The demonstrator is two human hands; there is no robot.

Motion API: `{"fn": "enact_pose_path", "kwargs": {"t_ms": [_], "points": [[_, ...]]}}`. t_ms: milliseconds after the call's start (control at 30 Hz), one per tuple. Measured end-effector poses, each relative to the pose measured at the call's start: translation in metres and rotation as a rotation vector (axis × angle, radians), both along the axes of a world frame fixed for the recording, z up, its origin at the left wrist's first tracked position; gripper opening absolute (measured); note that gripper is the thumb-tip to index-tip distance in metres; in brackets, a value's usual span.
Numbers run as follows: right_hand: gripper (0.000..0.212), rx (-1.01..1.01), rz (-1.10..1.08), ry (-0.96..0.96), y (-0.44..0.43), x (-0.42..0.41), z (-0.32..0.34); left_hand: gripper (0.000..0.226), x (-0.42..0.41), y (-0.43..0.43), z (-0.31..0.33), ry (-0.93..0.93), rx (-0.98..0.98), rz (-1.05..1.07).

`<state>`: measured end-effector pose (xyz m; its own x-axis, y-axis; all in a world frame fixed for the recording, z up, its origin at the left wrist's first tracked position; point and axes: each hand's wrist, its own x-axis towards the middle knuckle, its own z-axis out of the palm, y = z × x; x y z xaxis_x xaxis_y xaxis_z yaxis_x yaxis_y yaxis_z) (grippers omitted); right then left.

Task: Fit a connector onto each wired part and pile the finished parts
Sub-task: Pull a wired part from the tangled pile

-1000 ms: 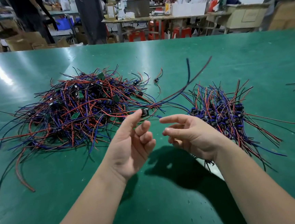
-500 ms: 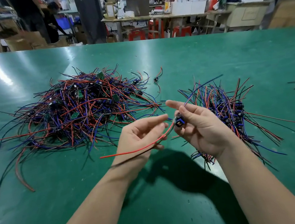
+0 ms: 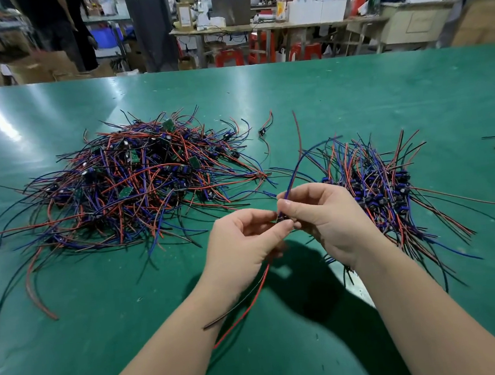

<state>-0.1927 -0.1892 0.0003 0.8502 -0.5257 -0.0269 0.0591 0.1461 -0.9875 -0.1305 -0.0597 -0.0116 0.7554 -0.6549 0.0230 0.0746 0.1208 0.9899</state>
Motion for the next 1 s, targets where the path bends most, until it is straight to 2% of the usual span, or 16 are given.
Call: {"fn": "enact_pose_path", "kwargs": {"t_ms": [100,300,600,767,1000], "points": [[0.008,0.028,-0.065,-0.021,-0.002,0.000,0.005,0.009,0.000,0.000,0.000,-0.005,0.006,-0.029],[0.009,0.257,-0.302,-0.099,-0.030,-0.013,0.020,0.011,-0.004,0.000,-0.002,-0.041,0.080,-0.190],[0.013,0.274,-0.483,-0.093,-0.043,-0.022,0.023,0.014,-0.001,-0.001,-0.012,-0.160,0.223,-0.214],[0.014,0.272,-0.519,-0.044,-0.046,-0.022,0.023,0.015,0.002,-0.002,-0.015,-0.193,0.237,-0.200],[0.022,0.467,-0.427,0.016,-0.045,-0.021,0.025,0.017,0.009,-0.001,-0.015,-0.372,0.320,-0.113]]}}
